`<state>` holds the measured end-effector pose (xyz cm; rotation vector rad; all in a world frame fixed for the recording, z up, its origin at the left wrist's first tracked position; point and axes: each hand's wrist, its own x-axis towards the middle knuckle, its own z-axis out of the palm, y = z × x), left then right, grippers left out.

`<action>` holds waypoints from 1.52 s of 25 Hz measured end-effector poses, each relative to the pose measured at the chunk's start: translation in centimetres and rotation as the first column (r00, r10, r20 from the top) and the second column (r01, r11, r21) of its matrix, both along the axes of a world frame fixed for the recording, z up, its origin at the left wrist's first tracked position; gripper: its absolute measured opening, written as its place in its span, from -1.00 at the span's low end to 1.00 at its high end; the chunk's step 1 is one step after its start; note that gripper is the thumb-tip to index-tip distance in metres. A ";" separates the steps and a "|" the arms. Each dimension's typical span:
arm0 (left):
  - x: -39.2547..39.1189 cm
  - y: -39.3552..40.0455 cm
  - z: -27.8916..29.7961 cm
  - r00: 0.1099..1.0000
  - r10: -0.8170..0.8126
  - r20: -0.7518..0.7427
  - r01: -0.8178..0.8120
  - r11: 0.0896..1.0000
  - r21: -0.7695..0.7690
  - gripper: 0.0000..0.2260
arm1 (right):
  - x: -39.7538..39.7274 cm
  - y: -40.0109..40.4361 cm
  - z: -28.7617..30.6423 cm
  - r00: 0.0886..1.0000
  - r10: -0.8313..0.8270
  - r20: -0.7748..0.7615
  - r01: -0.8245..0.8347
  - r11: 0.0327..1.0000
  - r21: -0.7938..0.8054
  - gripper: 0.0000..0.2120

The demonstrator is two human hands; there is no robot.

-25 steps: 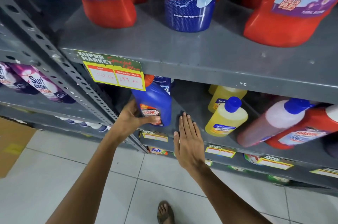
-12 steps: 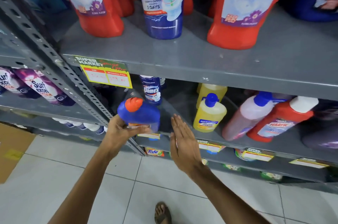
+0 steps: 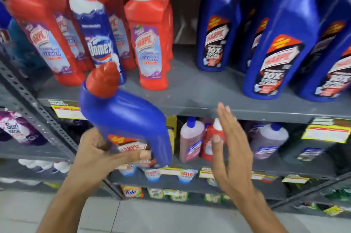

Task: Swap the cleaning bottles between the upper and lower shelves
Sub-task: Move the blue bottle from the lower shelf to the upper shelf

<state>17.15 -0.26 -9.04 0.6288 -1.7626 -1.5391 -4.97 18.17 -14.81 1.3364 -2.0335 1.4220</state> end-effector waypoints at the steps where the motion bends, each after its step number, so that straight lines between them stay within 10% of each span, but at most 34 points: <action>1: -1.4 0.8 2.1 1.000 -0.017 -0.023 0.016 1.000 -0.023 -0.62 | -1.7 0.8 1.2 0.999 -0.022 -0.042 0.023 1.000 0.012 -0.51; 9: -12.6 1.8 11.0 0.985 -0.108 -0.132 0.098 0.992 -0.086 -0.53 | -7.8 0.3 3.6 0.983 -0.162 -0.087 0.178 0.959 0.222 -0.56; 38: -22.3 -2.8 8.6 0.981 -0.190 0.036 0.192 0.980 -0.046 -0.39 | -8.0 -2.2 1.4 0.904 -0.340 -0.259 0.404 0.878 0.258 -0.45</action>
